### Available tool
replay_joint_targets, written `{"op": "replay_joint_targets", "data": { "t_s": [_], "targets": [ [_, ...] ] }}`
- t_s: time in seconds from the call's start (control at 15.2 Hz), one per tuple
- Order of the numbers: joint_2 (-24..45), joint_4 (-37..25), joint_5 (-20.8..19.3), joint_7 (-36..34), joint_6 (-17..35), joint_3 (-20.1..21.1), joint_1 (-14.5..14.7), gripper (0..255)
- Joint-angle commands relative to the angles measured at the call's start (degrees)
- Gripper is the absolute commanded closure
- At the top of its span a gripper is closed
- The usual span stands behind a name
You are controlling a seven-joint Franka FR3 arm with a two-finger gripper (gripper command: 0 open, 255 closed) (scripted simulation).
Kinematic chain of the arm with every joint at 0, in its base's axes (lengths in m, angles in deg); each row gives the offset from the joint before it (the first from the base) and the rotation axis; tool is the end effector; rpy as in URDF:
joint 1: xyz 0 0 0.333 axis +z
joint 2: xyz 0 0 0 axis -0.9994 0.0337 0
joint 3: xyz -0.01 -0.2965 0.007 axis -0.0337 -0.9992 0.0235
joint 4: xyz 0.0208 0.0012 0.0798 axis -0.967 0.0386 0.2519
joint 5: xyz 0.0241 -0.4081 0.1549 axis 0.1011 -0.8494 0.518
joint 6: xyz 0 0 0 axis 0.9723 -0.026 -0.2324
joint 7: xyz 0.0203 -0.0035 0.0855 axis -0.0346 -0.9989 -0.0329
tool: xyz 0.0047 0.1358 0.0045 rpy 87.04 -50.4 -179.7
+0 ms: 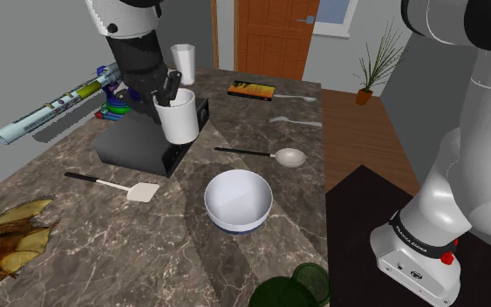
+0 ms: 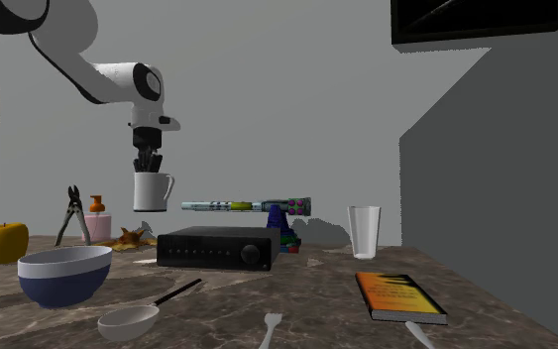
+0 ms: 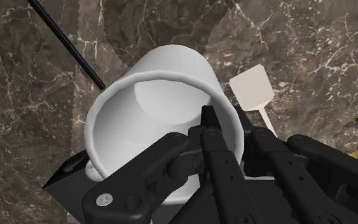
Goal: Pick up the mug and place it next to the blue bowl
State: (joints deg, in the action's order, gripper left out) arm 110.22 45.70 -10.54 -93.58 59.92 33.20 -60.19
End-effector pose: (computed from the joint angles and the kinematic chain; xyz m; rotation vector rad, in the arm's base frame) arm 0.5174 0.4701 0.4676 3.0701 0.1548 -0.0169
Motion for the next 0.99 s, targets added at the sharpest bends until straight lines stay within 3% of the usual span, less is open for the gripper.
{"op": "replay_joint_targets", "data": {
  "t_s": [0.0,0.92],
  "targets": [
    [0.06,1.10,-0.08,-0.76,1.14,0.15,0.36,255],
    [0.58,11.17,-0.50,-1.58,11.64,-0.16,-0.27,255]
  ]
}}
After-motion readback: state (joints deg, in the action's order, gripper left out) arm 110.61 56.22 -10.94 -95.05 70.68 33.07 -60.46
